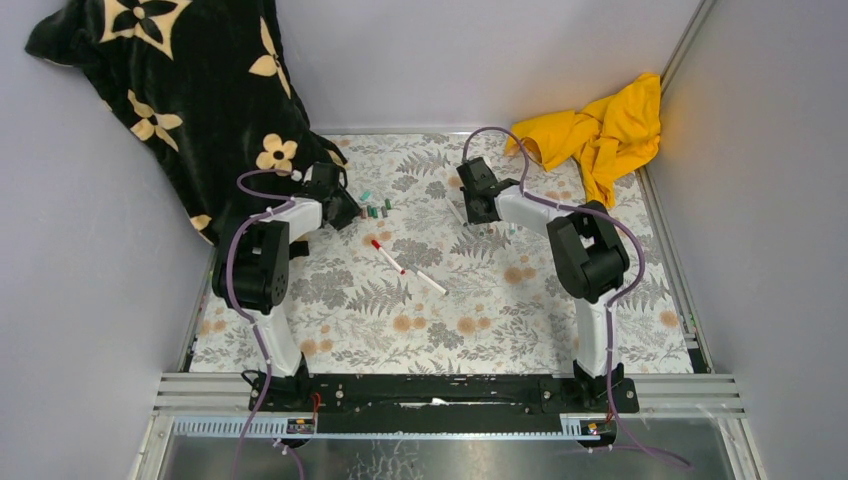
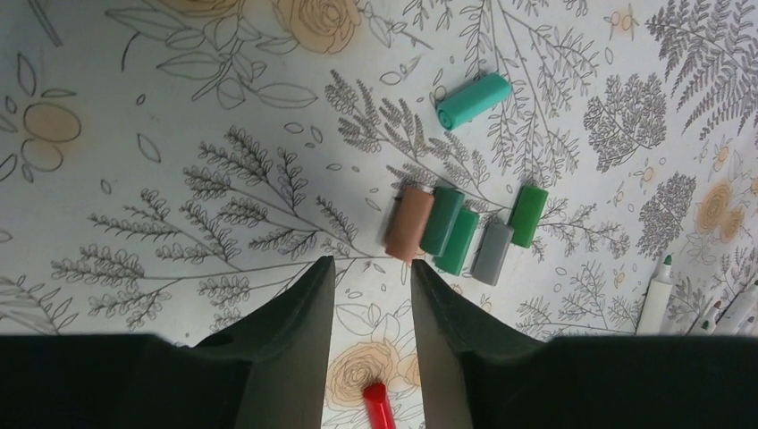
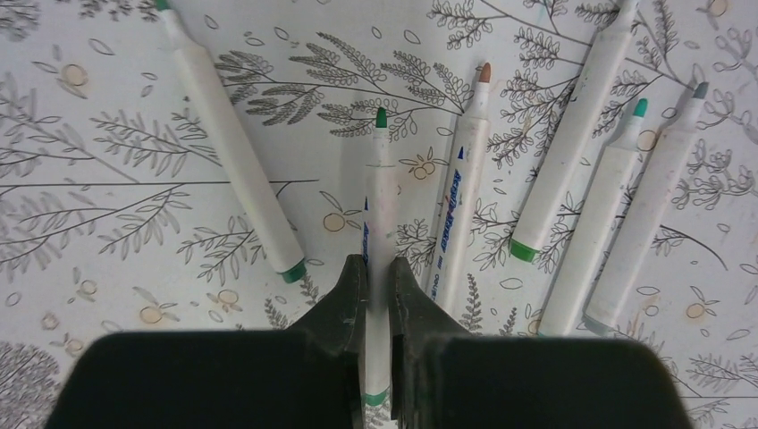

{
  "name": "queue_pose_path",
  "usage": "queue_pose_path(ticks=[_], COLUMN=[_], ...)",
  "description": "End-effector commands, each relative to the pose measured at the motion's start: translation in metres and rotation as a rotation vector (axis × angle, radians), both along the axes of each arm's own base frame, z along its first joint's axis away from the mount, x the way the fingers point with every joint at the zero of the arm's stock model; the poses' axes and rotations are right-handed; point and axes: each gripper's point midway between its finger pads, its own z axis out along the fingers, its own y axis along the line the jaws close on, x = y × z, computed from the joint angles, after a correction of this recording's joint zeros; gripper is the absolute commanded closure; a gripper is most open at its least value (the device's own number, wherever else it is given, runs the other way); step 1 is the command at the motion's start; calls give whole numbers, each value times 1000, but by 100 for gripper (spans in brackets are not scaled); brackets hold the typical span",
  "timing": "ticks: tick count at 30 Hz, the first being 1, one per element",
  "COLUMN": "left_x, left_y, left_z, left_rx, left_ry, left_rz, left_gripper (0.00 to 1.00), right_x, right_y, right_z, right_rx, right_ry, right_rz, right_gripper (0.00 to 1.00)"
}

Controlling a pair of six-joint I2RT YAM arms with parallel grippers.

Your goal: Open the pen caps

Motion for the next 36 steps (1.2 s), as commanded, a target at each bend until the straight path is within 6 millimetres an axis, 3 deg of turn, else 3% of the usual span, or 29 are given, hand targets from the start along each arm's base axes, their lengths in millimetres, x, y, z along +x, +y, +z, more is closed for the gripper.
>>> queue_pose_path(ticks=[1,6,8,14,20,28,36], left_x=[3,-2,-3,-6,-6,-15,-23], left_y=[2,-2,-5,-13,-17,-41,-41], left_z=[24,38,46,60,76,92,108], left_rx=[3,-30,-41,-77,-104,-140,-150], left_ry=[-75,-106,-124,-159,-213,-241,-278], left_rz=[38,40,37,31,37,-30,-24], left_gripper=[57,53,52,49,45,41,39], right_x=[15,15,14,13,5,-52,-118], right_y=[-6,-6,-7,-9,-2,50,90], right_z=[1,-2,0,17,57,76,68], right_rx=[-7,-4,-5,-4,62,86,132], right_ry=[-13,-5,-10,-44,-103,-68,-5], right_rz=[-50,-49,-47,-39,15,265,448], right_gripper=[89,70,67,65,63,61,60])
